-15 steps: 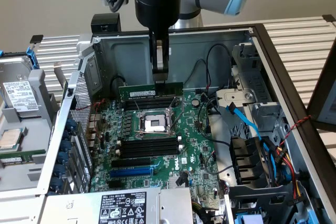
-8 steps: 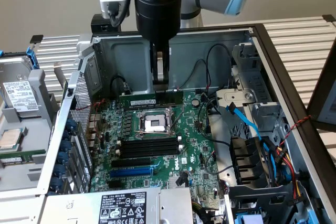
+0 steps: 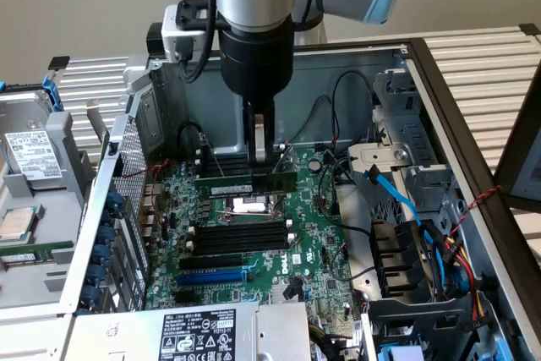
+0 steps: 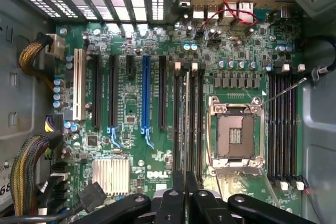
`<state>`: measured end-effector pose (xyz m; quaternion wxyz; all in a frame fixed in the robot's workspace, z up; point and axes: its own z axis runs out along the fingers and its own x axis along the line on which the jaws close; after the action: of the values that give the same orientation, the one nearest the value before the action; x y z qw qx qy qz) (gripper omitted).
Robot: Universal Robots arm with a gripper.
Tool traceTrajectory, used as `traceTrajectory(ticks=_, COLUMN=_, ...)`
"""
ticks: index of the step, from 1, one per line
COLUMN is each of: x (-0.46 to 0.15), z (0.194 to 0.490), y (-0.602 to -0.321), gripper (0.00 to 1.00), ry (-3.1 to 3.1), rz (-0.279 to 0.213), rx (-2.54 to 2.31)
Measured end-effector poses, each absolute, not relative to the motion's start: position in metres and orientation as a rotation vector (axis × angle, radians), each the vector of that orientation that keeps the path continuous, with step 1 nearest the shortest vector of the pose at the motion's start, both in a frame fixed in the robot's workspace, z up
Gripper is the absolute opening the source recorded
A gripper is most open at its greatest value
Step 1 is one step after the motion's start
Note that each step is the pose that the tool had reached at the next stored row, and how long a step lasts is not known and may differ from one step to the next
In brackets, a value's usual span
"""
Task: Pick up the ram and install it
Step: 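Insert the ram into the slot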
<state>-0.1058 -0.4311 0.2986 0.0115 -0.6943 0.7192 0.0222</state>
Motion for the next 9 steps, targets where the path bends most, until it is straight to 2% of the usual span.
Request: traceTrajectory(ticks=9, x=-0.108, z=0.282, y=-0.433, gripper=0.13, ry=2.244, rz=0.069, rx=-2.164)
